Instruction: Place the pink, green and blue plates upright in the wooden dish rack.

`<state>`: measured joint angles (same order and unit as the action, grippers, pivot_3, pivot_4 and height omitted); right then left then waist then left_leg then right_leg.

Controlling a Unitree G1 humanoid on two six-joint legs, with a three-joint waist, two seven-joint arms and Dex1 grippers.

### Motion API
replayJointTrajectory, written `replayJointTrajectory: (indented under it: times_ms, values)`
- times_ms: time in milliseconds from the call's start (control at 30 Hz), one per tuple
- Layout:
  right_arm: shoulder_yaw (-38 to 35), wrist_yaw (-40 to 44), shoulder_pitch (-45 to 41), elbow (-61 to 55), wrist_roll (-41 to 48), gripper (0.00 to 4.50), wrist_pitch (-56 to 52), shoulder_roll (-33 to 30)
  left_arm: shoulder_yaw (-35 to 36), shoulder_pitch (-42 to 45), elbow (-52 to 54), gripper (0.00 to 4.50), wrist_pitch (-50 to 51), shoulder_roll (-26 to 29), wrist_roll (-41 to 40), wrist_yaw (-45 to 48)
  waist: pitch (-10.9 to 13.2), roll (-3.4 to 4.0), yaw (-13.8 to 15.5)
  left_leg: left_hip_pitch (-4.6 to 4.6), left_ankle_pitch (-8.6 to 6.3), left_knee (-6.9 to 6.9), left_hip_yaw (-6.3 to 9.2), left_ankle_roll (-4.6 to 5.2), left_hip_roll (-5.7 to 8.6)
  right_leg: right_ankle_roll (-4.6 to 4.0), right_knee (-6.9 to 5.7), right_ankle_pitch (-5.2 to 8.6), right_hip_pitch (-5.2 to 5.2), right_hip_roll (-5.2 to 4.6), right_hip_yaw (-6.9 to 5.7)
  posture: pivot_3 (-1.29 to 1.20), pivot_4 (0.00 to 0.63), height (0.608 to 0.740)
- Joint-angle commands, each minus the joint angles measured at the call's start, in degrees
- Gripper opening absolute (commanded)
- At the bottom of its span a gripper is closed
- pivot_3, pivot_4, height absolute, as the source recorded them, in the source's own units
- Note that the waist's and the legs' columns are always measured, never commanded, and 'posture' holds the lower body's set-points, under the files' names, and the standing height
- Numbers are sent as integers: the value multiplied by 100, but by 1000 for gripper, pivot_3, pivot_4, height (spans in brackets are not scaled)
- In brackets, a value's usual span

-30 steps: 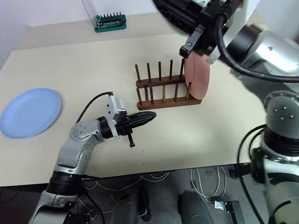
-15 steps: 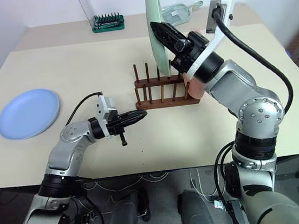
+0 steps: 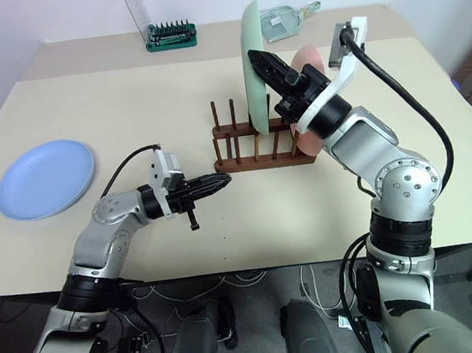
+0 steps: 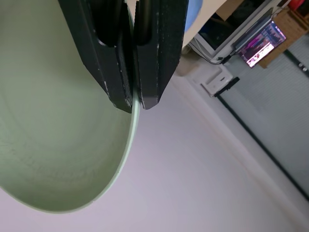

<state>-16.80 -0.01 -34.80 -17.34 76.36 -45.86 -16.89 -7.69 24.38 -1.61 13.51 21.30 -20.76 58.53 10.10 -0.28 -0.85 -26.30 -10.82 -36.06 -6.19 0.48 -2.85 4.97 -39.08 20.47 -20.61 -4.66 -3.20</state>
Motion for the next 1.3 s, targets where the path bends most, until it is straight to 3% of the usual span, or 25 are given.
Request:
replayJointTrajectory:
  times_ms: [33, 500, 600, 833, 1300]
  values:
    - [-143, 146, 29, -15, 158, 33, 101, -88, 67, -24, 197, 88, -10, 33, -95, 20, 0, 0, -1, 0, -1, 0, 0, 1, 0, 0, 0, 0, 0, 0, 0, 0, 150, 732]
    - [-106, -101, 192, 313, 296, 33, 37, -31, 47, -12, 2, 88, -169, 2, -45, 85, 0, 0, -4, 0, -3, 1, -1, 5, 0, 0, 0, 0, -2, -1, 1, 0, 150, 732]
    - [-100, -127, 211, 296, 299, 952, 34, -37, 40, -29, -64, 88, -244, -10, -28, 115, 0, 0, -3, 0, -3, 1, -1, 5, 0, 0, 0, 0, -2, -1, 1, 0, 150, 732]
    - [-80, -175, 182, 243, 261, 4390, 55, -49, 18, -52, -145, 88, -347, -36, -13, 157, 0, 0, -4, 0, -3, 2, -1, 6, 0, 0, 0, 0, -2, -1, 1, 0, 150, 732]
    - [17, -320, -237, -334, 73, 4457, 44, -566, 23, -52, -191, 88, -387, -38, -19, 157, 0, 0, -1, 0, -4, 3, -1, 6, -1, 0, 0, 0, -4, -3, 2, 0, 150, 732]
